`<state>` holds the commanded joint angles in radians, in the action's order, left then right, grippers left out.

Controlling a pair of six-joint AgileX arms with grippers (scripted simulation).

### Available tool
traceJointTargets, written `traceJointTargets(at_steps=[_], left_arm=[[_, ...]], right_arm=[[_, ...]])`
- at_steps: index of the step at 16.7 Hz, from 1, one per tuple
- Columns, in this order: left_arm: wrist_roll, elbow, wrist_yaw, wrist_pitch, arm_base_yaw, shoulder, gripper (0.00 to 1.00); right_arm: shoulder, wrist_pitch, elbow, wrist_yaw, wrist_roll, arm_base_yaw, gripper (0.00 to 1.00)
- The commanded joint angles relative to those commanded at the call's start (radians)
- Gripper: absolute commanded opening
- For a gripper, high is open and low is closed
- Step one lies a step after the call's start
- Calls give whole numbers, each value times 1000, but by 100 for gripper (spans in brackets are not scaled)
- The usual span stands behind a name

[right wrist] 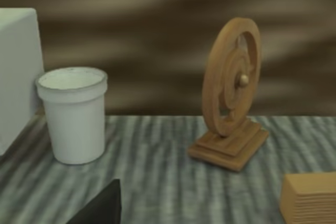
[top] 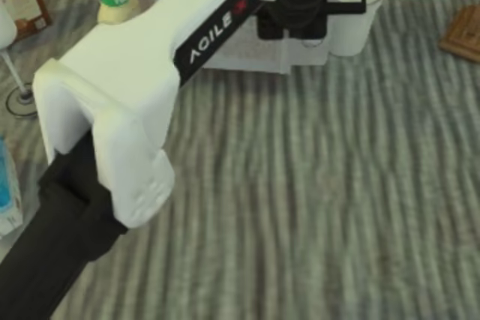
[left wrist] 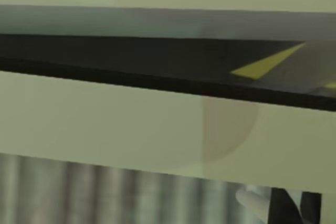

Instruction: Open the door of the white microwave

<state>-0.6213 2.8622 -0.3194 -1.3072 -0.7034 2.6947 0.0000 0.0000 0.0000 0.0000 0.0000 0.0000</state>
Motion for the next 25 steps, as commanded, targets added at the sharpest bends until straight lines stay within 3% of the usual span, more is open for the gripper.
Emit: traceJointTargets(at_steps=[10, 25], left_arm=[[85, -496, 32, 253, 11, -257, 0], [88, -512, 34, 264, 12, -268, 0]], right_arm=[[0, 0, 0, 0, 0, 0, 100], [0, 0, 0, 0, 0, 0, 100]])
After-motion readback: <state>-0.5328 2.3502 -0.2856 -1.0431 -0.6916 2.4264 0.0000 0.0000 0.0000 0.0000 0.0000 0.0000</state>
